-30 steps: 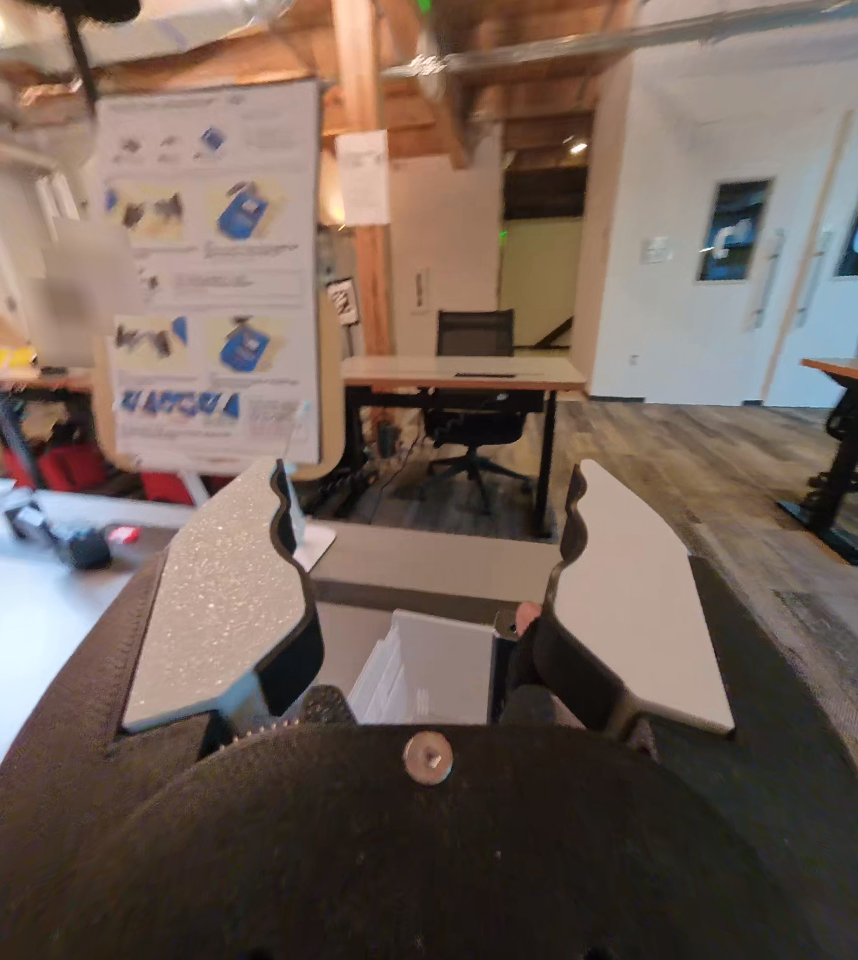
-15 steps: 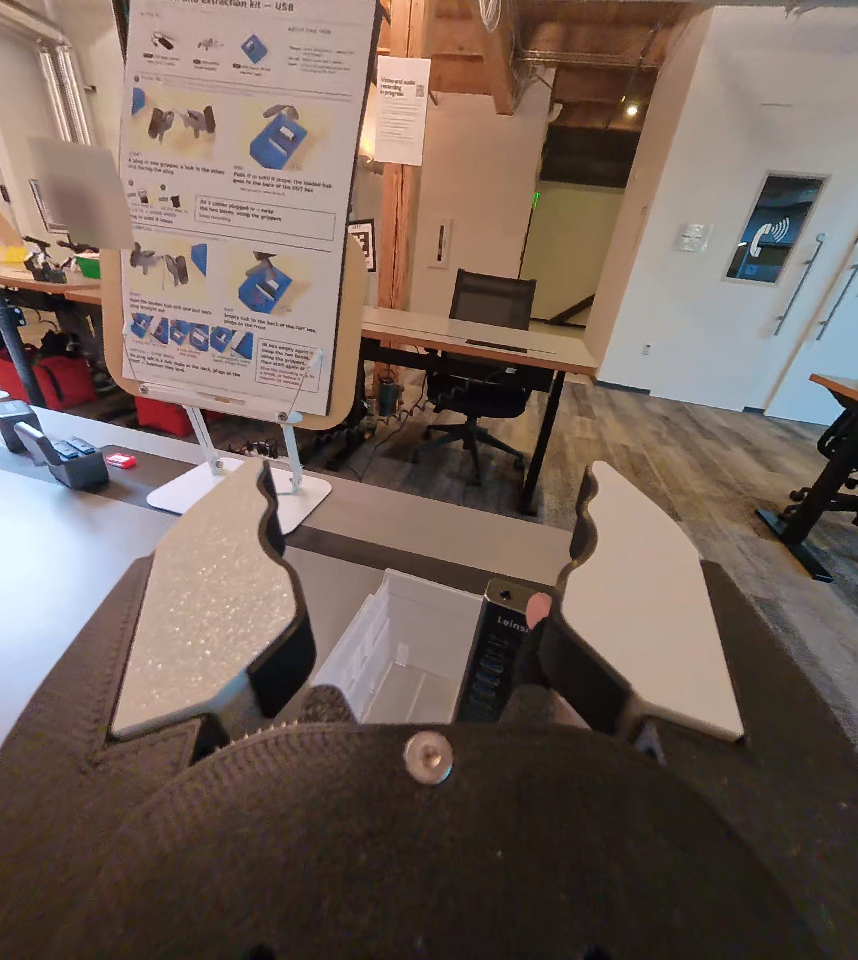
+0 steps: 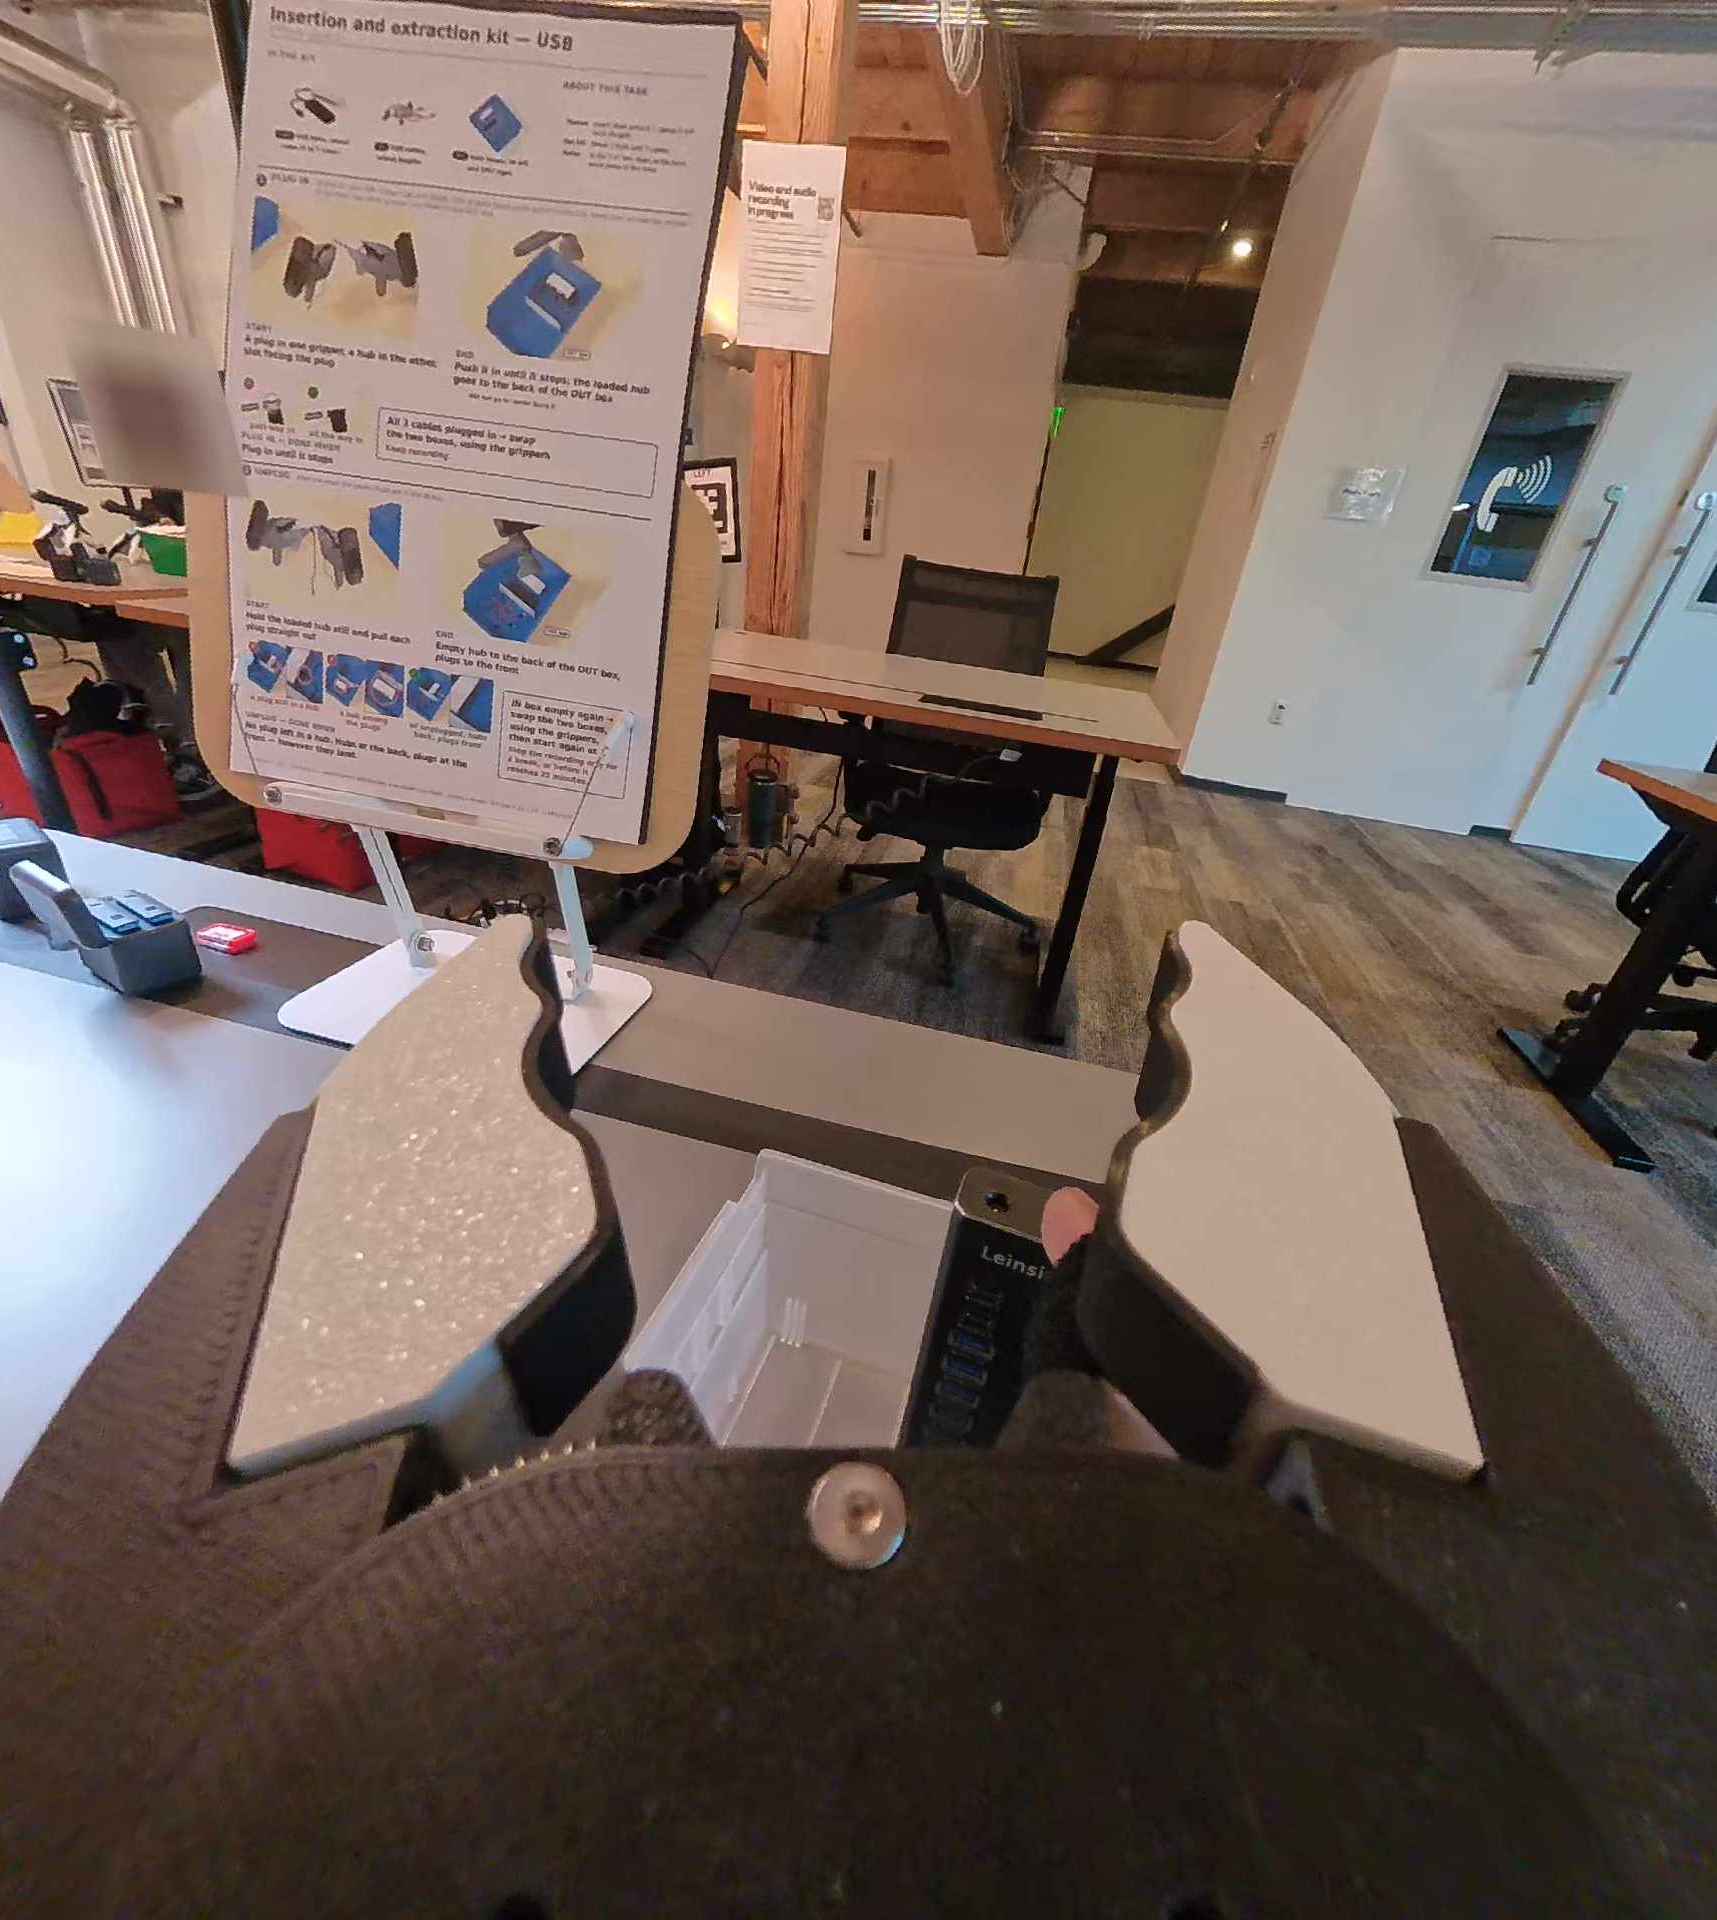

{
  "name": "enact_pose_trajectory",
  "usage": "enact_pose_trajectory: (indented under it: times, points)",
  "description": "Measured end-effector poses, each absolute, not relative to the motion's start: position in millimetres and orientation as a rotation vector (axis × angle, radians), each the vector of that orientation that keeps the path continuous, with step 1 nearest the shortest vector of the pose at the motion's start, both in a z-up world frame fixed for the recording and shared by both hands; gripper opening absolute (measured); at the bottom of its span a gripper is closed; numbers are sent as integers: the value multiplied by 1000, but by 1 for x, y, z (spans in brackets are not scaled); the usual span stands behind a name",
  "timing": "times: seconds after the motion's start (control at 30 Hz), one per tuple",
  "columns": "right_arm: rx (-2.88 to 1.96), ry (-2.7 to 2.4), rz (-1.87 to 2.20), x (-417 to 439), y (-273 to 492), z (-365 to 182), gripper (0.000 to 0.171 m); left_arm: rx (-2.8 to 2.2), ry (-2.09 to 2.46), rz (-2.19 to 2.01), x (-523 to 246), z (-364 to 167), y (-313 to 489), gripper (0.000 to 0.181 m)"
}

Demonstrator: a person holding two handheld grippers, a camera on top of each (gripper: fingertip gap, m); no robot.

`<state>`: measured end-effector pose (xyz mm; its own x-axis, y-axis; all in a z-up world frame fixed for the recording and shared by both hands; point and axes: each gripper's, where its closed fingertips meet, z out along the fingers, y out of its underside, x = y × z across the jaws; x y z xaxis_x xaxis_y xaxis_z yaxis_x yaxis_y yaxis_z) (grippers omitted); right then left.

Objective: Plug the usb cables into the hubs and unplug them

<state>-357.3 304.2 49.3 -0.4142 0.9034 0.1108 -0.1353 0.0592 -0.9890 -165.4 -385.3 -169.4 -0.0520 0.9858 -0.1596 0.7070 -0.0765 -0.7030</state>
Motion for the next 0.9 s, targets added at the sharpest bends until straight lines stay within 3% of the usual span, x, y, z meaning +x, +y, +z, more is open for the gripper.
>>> enact_pose_trajectory:
  times: [0.13, 0.2, 0.4, 0.63, 0.73, 0.9]
  points:
    - [-803, -1467, 1498, -357, 302, 50, 107, -1880, -1849, 912, -164, -174, -392, 34]
    - [-795, -1463, 1497, -355, 302, 51, 107, -1885, -1804, 895, -165, -170, -386, 29]
    - [-752, -1430, 1534, -348, 295, 64, 103, -1926, -1514, 1392, -164, -107, -370, 28]
    - [-595, -1521, 1496, -332, 257, 72, 97, -1946, -651, 2291, -163, 4, -285, 27]
    - [-552, -1576, 1475, -324, 236, 72, 93, -1910, -321, 2452, -166, 17, -235, 27]
    - [-442, -1644, 1533, -304, 189, 79, 68, -1920, 107, 2501, -175, 4, -158, 28]
